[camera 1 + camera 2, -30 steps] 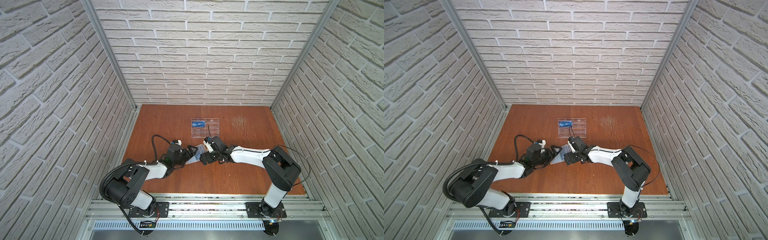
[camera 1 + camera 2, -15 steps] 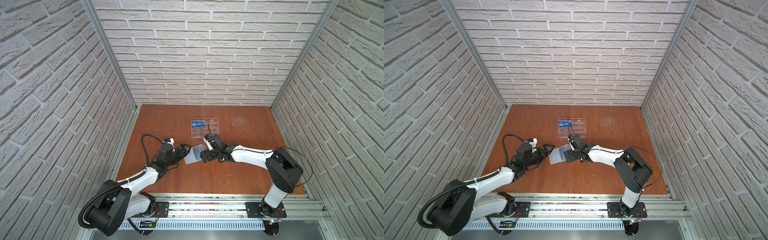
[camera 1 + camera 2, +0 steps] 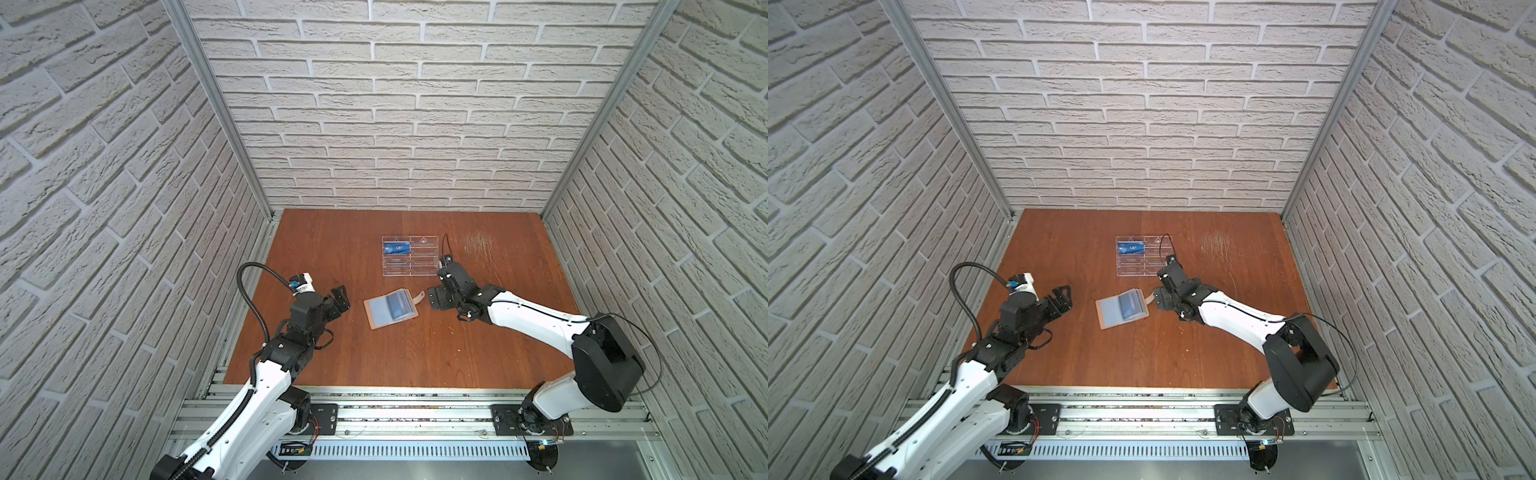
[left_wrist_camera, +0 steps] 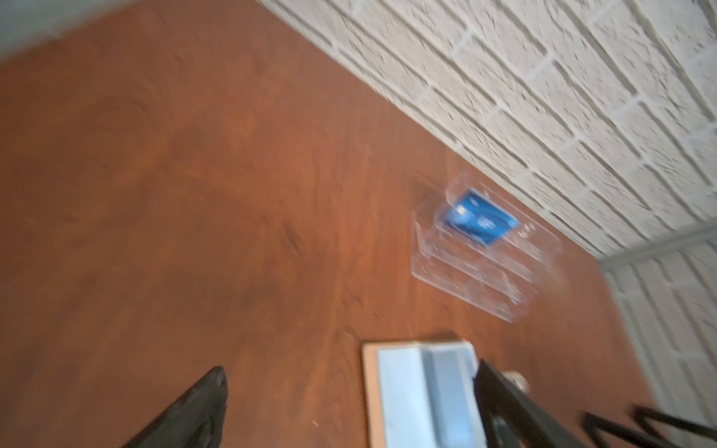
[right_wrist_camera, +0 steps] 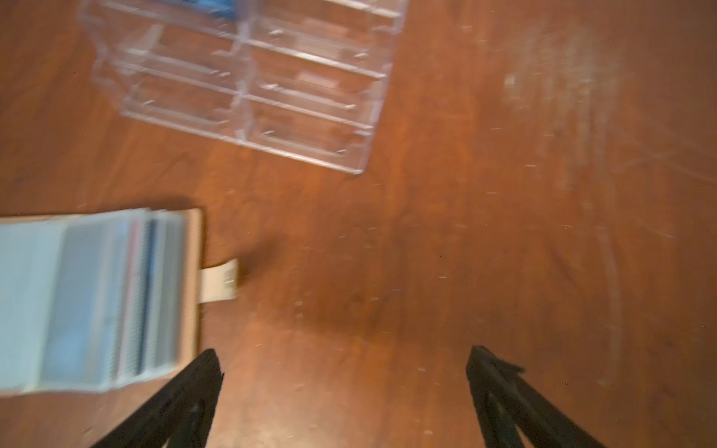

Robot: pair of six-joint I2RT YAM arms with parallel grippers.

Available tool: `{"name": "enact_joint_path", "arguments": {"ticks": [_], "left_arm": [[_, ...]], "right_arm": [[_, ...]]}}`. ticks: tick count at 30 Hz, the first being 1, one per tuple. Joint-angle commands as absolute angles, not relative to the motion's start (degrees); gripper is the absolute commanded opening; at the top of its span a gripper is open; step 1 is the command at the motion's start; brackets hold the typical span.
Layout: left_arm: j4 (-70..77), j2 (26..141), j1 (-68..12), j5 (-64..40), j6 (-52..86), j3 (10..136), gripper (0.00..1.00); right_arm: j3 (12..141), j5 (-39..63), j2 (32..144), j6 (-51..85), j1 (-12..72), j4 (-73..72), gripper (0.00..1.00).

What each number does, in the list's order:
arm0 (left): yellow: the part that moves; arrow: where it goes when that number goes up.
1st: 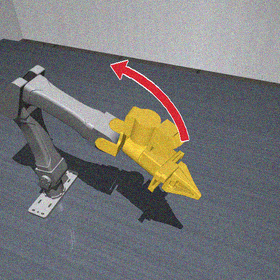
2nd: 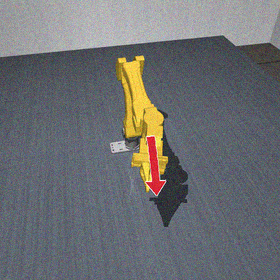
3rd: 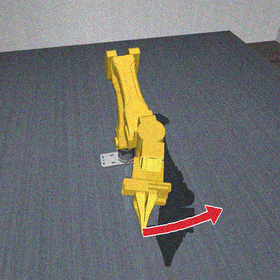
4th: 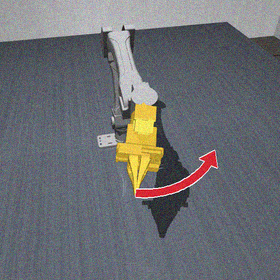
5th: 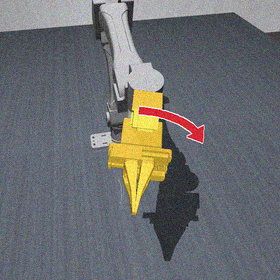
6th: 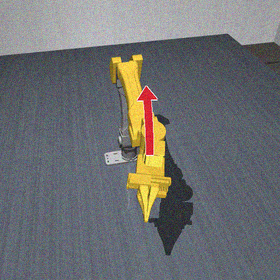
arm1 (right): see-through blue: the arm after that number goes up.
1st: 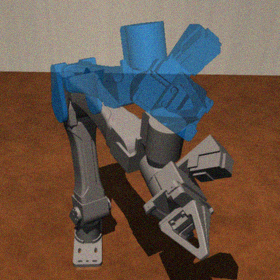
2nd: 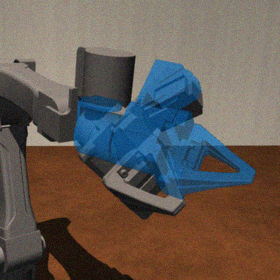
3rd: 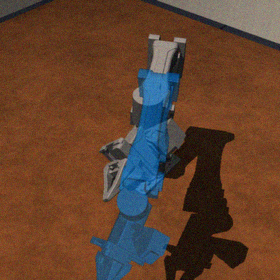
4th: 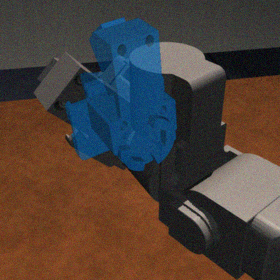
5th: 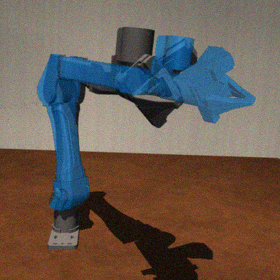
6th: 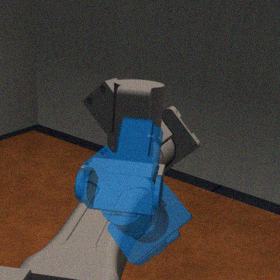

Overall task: Take the credit cards out of the card holder
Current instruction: Reset both arms

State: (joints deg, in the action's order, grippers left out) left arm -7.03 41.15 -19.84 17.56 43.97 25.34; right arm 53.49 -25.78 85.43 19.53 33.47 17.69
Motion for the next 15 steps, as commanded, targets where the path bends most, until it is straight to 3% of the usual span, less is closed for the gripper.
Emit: {"name": "enact_joint_path", "arguments": {"ticks": [1,6,9,15], "left_arm": [[-8.1,40.8,-16.3,36.3,30.3,25.8,0.98],[10.9,44.9,-5.3,34.4,25.0,17.8,0.98],[21.6,50.6,-1.4,33.0,21.2,16.4,0.98],[42.8,65.8,1.1,30.1,12.8,14.3,0.98]], "right_arm": [[51.9,-42.3,81.8,21.8,31.2,21.3,1.00],[46.7,-52.4,75.7,20.4,27.3,16.4,1.00],[41.8,-53.3,72.8,15.3,23.1,7.2,1.00],[31.4,-41.7,72.4,6.0,13.8,-17.0,1.00]]}}
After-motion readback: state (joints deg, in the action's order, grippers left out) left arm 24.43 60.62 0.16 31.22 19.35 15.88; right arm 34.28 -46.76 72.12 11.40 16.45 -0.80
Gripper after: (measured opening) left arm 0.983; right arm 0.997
